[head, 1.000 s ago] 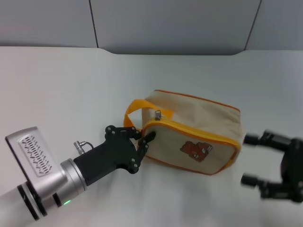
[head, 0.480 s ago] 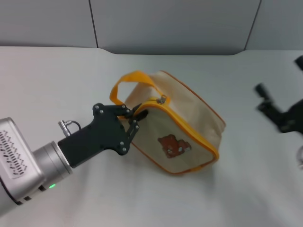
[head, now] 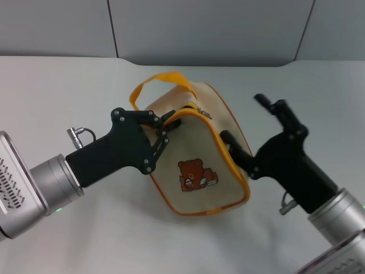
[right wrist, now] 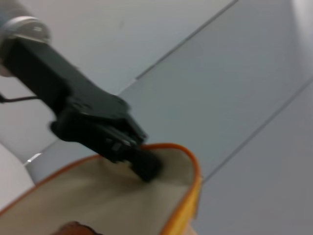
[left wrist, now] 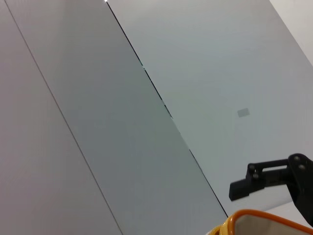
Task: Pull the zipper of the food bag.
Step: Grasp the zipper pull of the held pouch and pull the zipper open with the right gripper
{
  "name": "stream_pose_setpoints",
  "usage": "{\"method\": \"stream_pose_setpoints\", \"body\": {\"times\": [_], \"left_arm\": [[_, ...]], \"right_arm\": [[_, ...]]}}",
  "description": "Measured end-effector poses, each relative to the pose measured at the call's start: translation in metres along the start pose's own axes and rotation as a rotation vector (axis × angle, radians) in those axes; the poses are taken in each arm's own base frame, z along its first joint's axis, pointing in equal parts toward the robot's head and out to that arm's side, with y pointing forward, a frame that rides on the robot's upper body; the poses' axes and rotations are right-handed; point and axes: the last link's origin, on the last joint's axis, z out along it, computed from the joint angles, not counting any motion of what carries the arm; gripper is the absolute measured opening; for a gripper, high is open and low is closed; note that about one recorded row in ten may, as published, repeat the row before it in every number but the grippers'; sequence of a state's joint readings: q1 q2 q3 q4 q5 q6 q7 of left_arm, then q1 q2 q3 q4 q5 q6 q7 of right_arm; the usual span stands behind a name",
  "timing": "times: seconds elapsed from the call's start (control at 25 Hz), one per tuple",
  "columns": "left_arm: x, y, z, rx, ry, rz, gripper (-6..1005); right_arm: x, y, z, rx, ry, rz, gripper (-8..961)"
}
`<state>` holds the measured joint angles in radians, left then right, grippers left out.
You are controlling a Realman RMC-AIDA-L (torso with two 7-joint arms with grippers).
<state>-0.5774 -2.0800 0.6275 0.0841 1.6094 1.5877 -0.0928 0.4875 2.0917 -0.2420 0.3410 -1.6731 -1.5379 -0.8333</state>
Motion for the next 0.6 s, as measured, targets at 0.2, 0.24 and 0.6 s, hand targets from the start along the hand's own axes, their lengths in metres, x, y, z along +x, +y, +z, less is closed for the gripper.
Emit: {"method": "stream_pose_setpoints", "body": {"times": [0.2, 0.24, 0.6], "left_arm": [[0.0, 0.0, 0.001, -0.001, -0.001, 0.0, 66], [0.0, 0.001, 0.001, -0.001, -0.001, 0.0, 66], [0.0, 0.004, 0.001, -0.011, -0.002, -0.003, 71]], "right_arm": [[-0.007, 0.006, 0.006, -0.037, -0.04, -0.011, 846], [-0.008, 0.006, 0.008, -0.035, -0.044, -0.009, 846], [-0.012, 0.001, 0.019, 0.001, -0.057, 0.008, 755]]}}
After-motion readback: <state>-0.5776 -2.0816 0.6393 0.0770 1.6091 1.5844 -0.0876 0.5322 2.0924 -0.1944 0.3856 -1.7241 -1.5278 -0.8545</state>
